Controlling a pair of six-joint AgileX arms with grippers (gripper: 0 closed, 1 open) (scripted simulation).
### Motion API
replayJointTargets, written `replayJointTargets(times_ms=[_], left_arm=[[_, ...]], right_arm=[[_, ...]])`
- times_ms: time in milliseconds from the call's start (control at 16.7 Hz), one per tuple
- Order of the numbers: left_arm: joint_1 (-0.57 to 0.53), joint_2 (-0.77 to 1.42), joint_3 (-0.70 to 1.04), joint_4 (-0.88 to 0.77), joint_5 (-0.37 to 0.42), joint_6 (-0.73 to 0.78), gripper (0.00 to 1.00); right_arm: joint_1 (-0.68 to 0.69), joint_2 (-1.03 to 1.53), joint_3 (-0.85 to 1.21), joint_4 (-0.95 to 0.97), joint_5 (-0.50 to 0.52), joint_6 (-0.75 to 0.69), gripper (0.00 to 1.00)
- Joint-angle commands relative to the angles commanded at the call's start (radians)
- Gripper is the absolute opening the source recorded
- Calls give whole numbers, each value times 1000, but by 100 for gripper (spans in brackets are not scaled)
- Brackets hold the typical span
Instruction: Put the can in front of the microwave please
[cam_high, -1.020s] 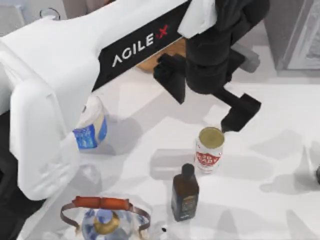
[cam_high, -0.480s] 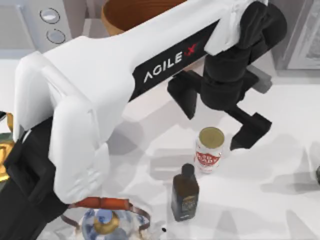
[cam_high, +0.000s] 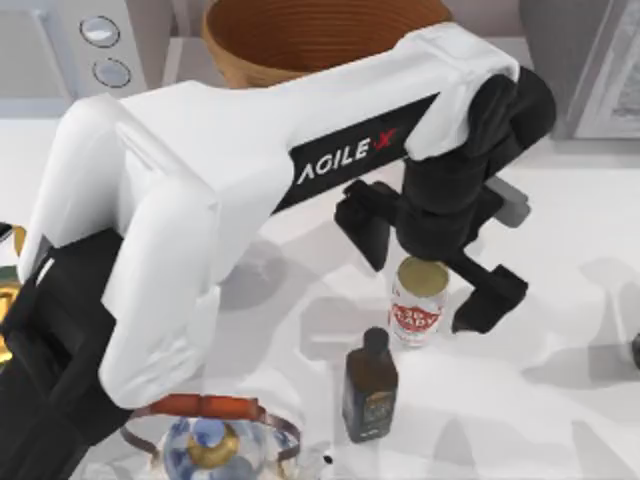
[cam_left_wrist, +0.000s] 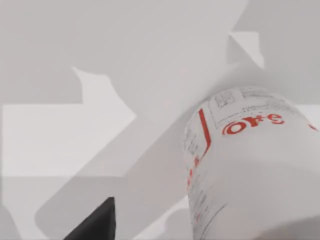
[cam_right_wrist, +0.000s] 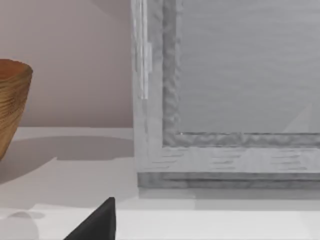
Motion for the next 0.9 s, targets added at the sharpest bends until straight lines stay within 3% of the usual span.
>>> replayJointTargets(times_ms=[360, 900], left_arm=[[0, -4, -43, 42, 0, 0, 100], [0, -4, -43, 42, 0, 0, 32]], right_arm=[[0, 0, 0, 0, 0, 0, 100], [0, 0, 0, 0, 0, 0, 100]])
